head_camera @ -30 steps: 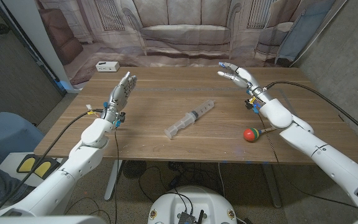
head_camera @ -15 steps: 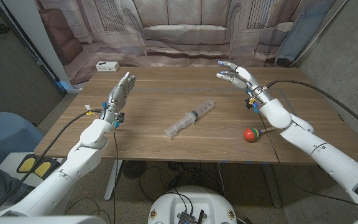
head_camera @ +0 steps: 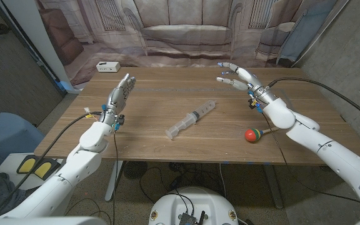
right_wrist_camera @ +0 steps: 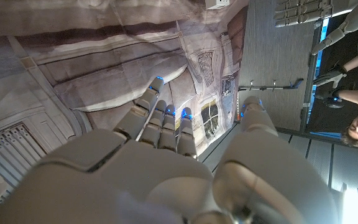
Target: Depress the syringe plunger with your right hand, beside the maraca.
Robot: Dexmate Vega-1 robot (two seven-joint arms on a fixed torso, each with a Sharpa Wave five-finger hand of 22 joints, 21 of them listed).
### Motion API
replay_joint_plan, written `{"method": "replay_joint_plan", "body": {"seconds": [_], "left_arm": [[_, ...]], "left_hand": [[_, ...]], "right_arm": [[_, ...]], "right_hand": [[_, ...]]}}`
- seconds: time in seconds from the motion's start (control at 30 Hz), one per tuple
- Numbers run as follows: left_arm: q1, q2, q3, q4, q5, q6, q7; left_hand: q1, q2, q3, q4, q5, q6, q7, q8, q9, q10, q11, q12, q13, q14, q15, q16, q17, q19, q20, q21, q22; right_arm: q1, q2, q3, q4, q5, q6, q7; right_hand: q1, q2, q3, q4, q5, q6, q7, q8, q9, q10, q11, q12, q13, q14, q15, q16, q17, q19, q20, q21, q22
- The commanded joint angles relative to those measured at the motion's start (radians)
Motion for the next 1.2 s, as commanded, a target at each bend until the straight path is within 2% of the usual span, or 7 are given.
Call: {"method": "replay_joint_plan", "body": {"seconds": [0.03, 0.13, 0.37, 0.83, 0.9, 1.0, 1.2], "left_arm": [[0.031, 0.016, -0.015, -0.049, 0.015, 0.008, 0.023], [0.040, 0.017, -0.018, -0.060, 0.017, 0.013, 0.031], [0.051, 0.016, -0.019, -0.070, 0.023, 0.019, 0.042], [0.064, 0.010, -0.022, -0.084, 0.037, 0.023, 0.061], [0.064, 0.007, -0.021, -0.082, 0.035, 0.023, 0.062], [0.063, 0.005, -0.020, -0.079, 0.034, 0.023, 0.061], [0.058, 0.002, -0.018, -0.072, 0.032, 0.020, 0.055]], "left_hand": [[0.013, 0.000, 0.001, -0.006, -0.002, 0.008, 0.006, -0.001, 0.004, 0.007, 0.011, 0.000, 0.004, 0.009, 0.012, -0.001, 0.004, 0.009, -0.002, -0.004, 0.003], [0.014, 0.000, 0.001, -0.006, -0.002, 0.008, 0.007, -0.001, 0.004, 0.008, 0.012, 0.000, 0.004, 0.007, 0.013, -0.002, 0.004, 0.009, -0.002, -0.005, 0.003], [0.014, 0.001, 0.001, -0.006, -0.003, 0.009, 0.007, -0.002, 0.004, 0.007, 0.012, -0.002, 0.004, 0.006, 0.011, -0.003, 0.004, 0.006, 0.004, -0.007, 0.003], [0.015, 0.002, 0.000, -0.005, -0.003, 0.013, 0.003, -0.003, 0.004, 0.009, 0.010, -0.005, 0.004, 0.009, 0.010, -0.004, 0.004, 0.004, 0.007, -0.009, 0.003], [0.015, 0.002, 0.000, -0.005, -0.003, 0.014, 0.002, -0.003, 0.004, 0.009, 0.011, -0.005, 0.004, 0.010, 0.009, -0.004, 0.004, 0.004, 0.008, -0.009, 0.003], [0.015, 0.003, 0.000, -0.005, -0.003, 0.015, 0.001, -0.003, 0.004, 0.010, 0.010, -0.006, 0.004, 0.010, 0.009, -0.004, 0.004, 0.004, 0.008, -0.009, 0.003], [0.015, 0.004, -0.001, -0.005, -0.003, 0.015, 0.002, -0.004, 0.004, 0.010, 0.010, -0.007, 0.004, 0.010, 0.009, -0.004, 0.004, 0.004, 0.009, -0.010, 0.003]], "right_arm": [[0.034, -0.036, -0.019, 0.011, -0.145, 0.020, -0.042], [0.042, -0.044, -0.026, 0.014, -0.158, 0.022, -0.041], [0.071, -0.056, -0.050, 0.034, -0.214, 0.028, -0.055], [0.137, -0.098, -0.105, 0.020, -0.390, -0.003, -0.097], [0.145, -0.105, -0.114, 0.013, -0.424, -0.013, -0.108], [0.159, -0.116, -0.129, 0.001, -0.461, -0.029, -0.108], [0.187, -0.129, -0.162, -0.021, -0.512, -0.058, -0.081]], "right_hand": [[0.015, -0.017, 0.001, 0.008, 0.008, 0.030, -0.032, 0.009, 0.001, 0.029, -0.034, 0.017, 0.001, 0.016, -0.009, 0.000, 0.001, 0.020, -0.005, -0.005, 0.002], [0.021, -0.026, 0.000, 0.013, 0.012, 0.067, -0.055, 0.017, 0.000, 0.057, -0.065, 0.024, 0.000, 0.036, -0.025, 0.001, 0.002, 0.033, -0.009, -0.007, 0.002], [0.027, -0.031, 0.002, 0.012, 0.014, 0.076, -0.063, 0.017, 0.000, 0.063, -0.072, 0.025, -0.001, 0.043, -0.024, -0.001, 0.001, 0.039, -0.009, -0.008, 0.002], [0.056, -0.052, 0.005, 0.001, 0.017, 0.080, -0.075, 0.012, -0.001, 0.066, -0.081, 0.022, -0.002, 0.049, -0.022, -0.009, -0.004, 0.046, -0.005, -0.011, 0.002], [0.072, -0.066, 0.006, -0.005, 0.020, 0.077, -0.082, 0.010, -0.001, 0.064, -0.088, 0.020, -0.003, 0.049, -0.021, -0.012, -0.006, 0.047, -0.006, -0.013, 0.002], [0.123, -0.093, 0.016, -0.011, 0.030, 0.079, -0.116, 0.007, -0.001, 0.065, -0.106, 0.018, -0.003, 0.049, -0.020, -0.022, -0.008, 0.048, -0.005, -0.019, 0.001], [0.152, -0.106, 0.022, -0.011, 0.035, 0.082, -0.127, 0.006, -0.001, 0.061, -0.115, 0.015, -0.003, 0.042, -0.020, -0.029, -0.008, 0.042, -0.001, -0.024, 0.001]]}}
